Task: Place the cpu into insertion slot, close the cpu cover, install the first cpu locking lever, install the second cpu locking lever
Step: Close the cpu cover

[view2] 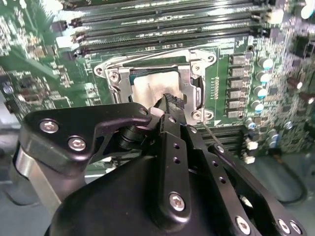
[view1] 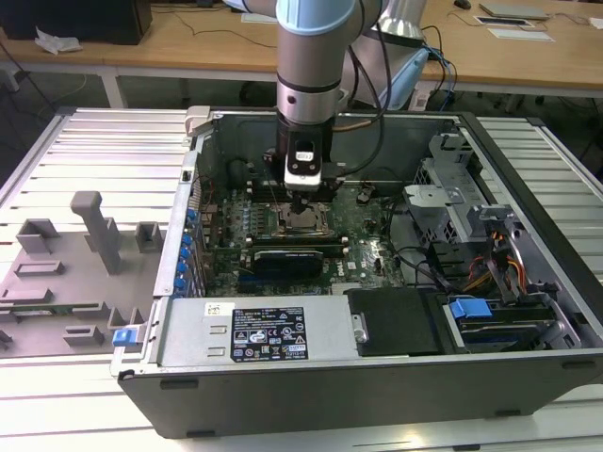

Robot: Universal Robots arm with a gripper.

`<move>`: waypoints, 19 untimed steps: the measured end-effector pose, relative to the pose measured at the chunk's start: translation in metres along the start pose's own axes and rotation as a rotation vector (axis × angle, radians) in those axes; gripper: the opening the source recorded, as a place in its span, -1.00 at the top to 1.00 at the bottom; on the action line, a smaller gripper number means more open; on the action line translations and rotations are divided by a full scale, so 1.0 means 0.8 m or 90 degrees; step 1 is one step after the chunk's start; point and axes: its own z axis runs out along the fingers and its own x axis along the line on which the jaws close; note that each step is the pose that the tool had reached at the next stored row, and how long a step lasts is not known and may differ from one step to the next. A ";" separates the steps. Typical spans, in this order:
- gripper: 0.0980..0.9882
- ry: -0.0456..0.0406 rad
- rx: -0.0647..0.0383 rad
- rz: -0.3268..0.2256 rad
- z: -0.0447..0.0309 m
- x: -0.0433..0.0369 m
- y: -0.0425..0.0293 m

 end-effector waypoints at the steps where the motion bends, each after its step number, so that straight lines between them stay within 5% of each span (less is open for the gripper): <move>1: 0.98 0.0004 0.000 -0.012 0.0001 0.000 0.0000; 15: 0.98 0.0065 0.002 -0.199 0.0019 0.000 -0.0001; 19: 0.98 -0.0071 -0.002 -0.242 0.0025 0.000 -0.0001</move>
